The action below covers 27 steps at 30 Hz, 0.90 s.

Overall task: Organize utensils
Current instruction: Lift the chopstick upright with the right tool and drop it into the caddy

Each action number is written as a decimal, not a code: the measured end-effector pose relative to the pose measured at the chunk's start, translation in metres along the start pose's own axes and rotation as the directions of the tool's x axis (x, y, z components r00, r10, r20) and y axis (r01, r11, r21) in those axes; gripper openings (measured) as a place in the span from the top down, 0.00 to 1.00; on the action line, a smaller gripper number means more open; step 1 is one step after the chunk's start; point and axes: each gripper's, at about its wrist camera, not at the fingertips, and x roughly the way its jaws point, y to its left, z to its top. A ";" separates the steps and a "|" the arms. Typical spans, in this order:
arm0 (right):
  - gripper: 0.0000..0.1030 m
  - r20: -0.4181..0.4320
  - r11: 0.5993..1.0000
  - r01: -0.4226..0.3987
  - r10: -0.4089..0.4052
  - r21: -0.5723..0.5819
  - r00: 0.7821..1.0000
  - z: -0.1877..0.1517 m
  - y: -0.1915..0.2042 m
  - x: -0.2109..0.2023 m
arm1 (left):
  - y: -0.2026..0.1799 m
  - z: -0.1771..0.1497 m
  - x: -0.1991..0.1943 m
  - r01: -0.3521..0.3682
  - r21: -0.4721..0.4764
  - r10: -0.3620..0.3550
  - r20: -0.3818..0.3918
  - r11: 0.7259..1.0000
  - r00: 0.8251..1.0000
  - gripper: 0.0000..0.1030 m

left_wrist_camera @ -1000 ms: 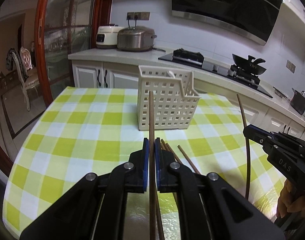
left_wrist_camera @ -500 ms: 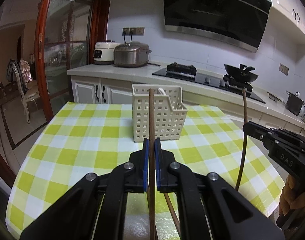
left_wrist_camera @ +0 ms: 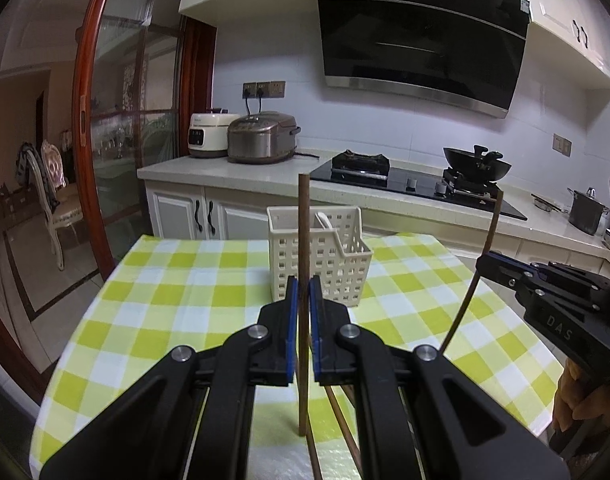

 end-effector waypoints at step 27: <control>0.94 0.116 1.000 -0.022 0.023 -0.007 0.993 0.155 -0.017 0.099 | 0.009 0.192 0.084 -0.026 0.006 0.025 0.212 1.000 0.977 0.94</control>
